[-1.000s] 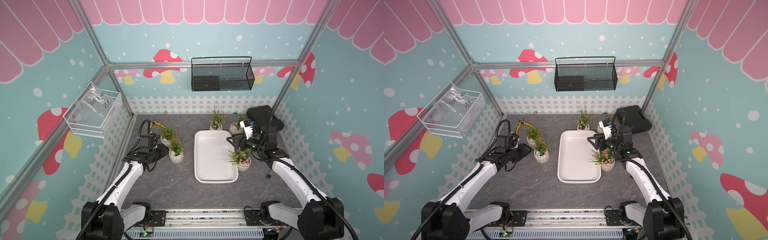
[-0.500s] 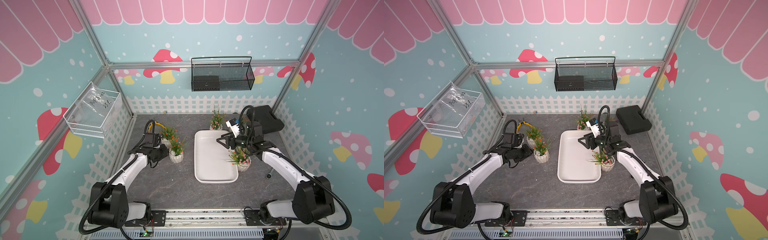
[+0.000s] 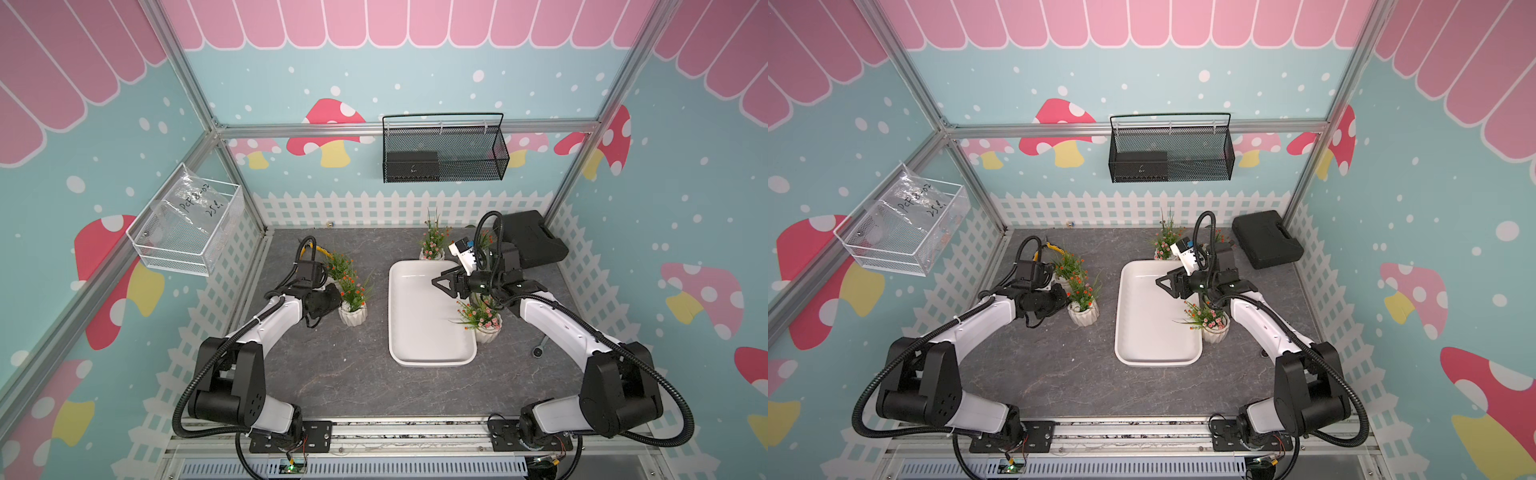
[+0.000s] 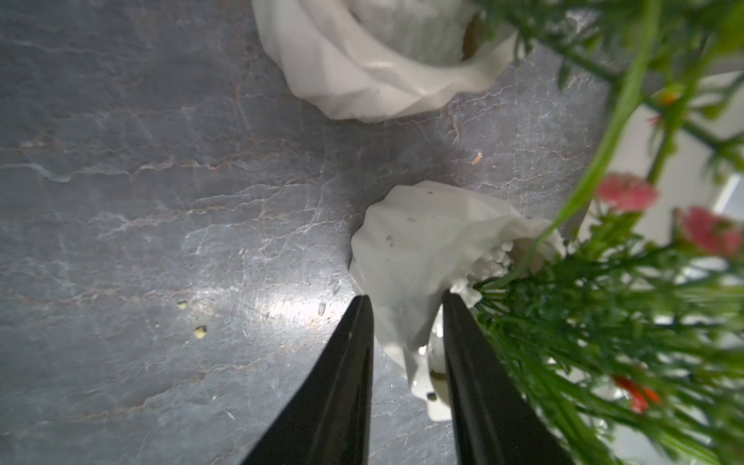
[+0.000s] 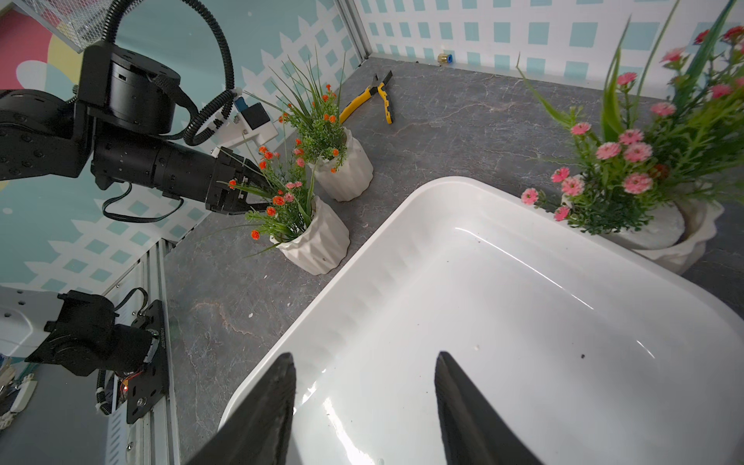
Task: Put the potted gypsophila into the storage box
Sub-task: Pick up the baby's breath potted plant from the center of the board.
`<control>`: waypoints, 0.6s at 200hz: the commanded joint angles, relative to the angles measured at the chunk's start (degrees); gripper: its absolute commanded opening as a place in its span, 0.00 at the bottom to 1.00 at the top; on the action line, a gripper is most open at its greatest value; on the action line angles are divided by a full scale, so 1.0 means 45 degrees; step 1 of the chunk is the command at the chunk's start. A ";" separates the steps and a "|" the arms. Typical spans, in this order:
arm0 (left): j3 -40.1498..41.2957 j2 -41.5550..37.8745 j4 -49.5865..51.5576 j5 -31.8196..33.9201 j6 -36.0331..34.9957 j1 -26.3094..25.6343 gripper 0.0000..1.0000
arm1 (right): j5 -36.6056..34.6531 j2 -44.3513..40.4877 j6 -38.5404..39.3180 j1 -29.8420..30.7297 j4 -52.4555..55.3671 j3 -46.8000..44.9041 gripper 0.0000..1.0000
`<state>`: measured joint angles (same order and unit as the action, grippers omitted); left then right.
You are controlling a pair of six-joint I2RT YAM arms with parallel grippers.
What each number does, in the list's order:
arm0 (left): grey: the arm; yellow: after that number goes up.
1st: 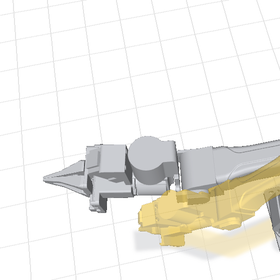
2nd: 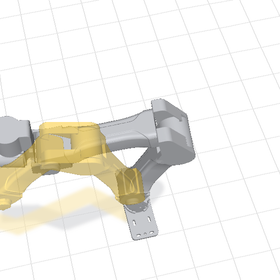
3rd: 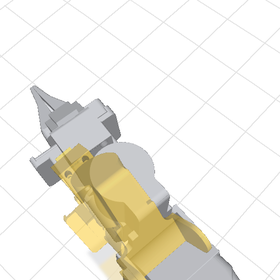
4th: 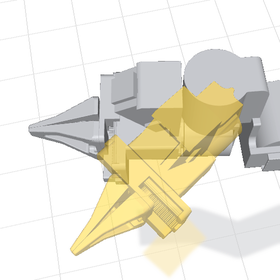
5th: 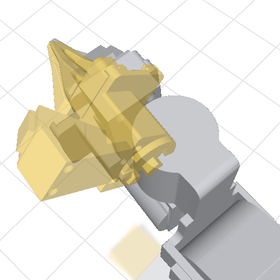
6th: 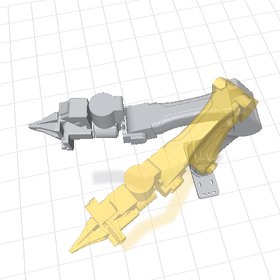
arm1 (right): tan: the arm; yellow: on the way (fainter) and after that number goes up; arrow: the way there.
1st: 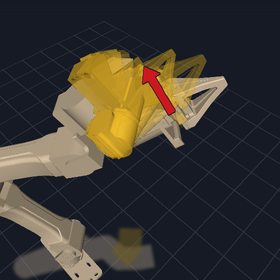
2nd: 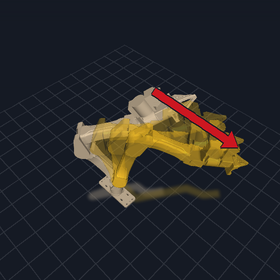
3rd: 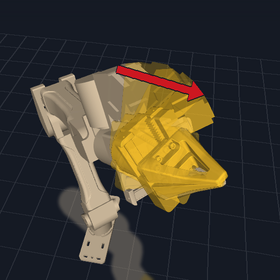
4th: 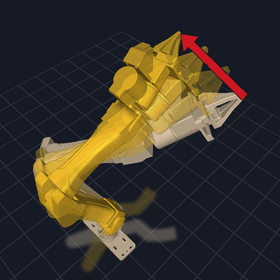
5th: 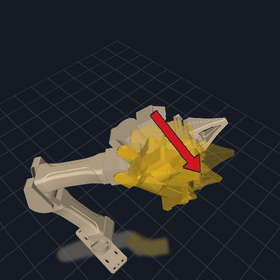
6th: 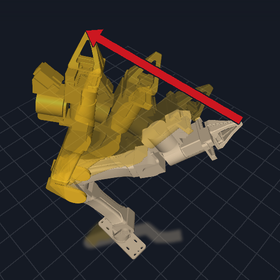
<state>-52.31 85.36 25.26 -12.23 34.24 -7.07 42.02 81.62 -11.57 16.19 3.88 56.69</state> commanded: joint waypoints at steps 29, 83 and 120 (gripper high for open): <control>-0.0328 0.0674 -0.0024 0.0488 -0.0284 -0.0069 0.30 | 0.0154 0.0162 0.0350 0.0056 0.0037 0.0128 0.58; -0.0406 0.1060 -0.0027 0.0374 -0.0402 -0.0123 0.24 | 0.0308 0.0267 0.0358 0.0056 0.0036 0.0157 0.58; -0.0367 0.0933 -0.0026 0.0341 -0.0548 -0.0145 0.17 | 0.0233 0.0232 0.0384 0.0057 0.0038 0.0137 0.58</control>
<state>-54.28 88.27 22.72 -12.10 32.51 -7.68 42.11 82.50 -11.16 16.19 3.86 56.69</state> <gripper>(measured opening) 0.188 0.578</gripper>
